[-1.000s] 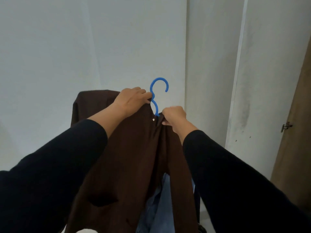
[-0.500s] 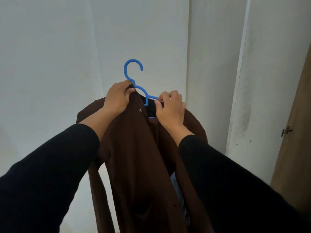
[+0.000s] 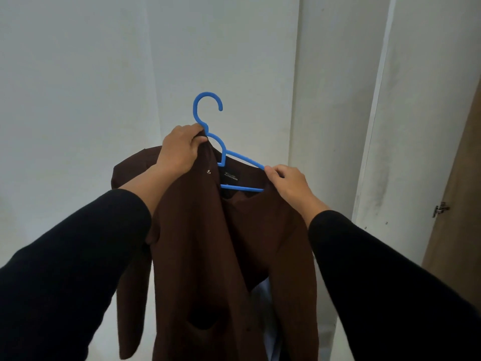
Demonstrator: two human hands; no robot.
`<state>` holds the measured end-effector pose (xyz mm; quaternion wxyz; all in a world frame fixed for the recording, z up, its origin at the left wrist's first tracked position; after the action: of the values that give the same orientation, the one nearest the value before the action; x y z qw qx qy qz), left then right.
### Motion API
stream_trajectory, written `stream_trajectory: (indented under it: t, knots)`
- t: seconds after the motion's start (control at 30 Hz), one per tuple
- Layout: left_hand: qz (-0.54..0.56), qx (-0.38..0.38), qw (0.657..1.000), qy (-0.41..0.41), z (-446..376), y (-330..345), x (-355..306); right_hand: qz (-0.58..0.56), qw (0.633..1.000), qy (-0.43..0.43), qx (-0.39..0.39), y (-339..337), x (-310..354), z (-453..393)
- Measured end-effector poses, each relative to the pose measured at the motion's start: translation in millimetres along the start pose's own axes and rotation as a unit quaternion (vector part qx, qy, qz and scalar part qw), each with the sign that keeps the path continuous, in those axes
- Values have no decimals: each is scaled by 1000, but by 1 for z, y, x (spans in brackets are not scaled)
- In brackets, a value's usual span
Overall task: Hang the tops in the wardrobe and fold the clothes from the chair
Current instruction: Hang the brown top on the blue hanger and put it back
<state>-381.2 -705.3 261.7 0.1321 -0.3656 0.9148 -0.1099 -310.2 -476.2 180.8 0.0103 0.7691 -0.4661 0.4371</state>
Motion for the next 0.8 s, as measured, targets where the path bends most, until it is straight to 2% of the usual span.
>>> stream_trajectory:
  t: [0.1, 0.17, 0.3, 0.43, 0.6, 0.7, 0.8]
  knots:
    - [-13, 8, 1000, -3, 1, -2, 9, -4, 999, 9, 43, -1, -7, 4]
    - [-15, 12, 1000, 1, 3, -2, 10, 27, 999, 0, 43, -2, -7, 5]
    - [-15, 12, 1000, 2, 5, -7, 10, 62, 997, -34, -10, -7, 3, 9]
    - [-16, 46, 997, 60, 12, -5, -10, 90, 990, -95, -51, 2, 30, 11]
    - [-7, 64, 995, 70, 15, 1, -34, 2, 994, -103, -31, 17, 67, 17]
    - [3, 60, 997, 55, 14, -5, -23, -3, 996, -91, -1, 20, 70, 19]
    - [7, 68, 996, 51, 15, -12, -14, 10, 995, -93, -15, 19, 74, 19]
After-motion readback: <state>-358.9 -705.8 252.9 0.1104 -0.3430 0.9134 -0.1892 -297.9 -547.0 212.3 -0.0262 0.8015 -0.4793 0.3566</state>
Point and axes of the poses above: each hand's wrist, its own z-axis away from the middle knuckle, its own y-axis out of the palm, x = y × z, the point moved 6 cm from there along -z, towards the middle knuckle, and after that the axes turned 14 degrees about -x, right-handed, at the moved point
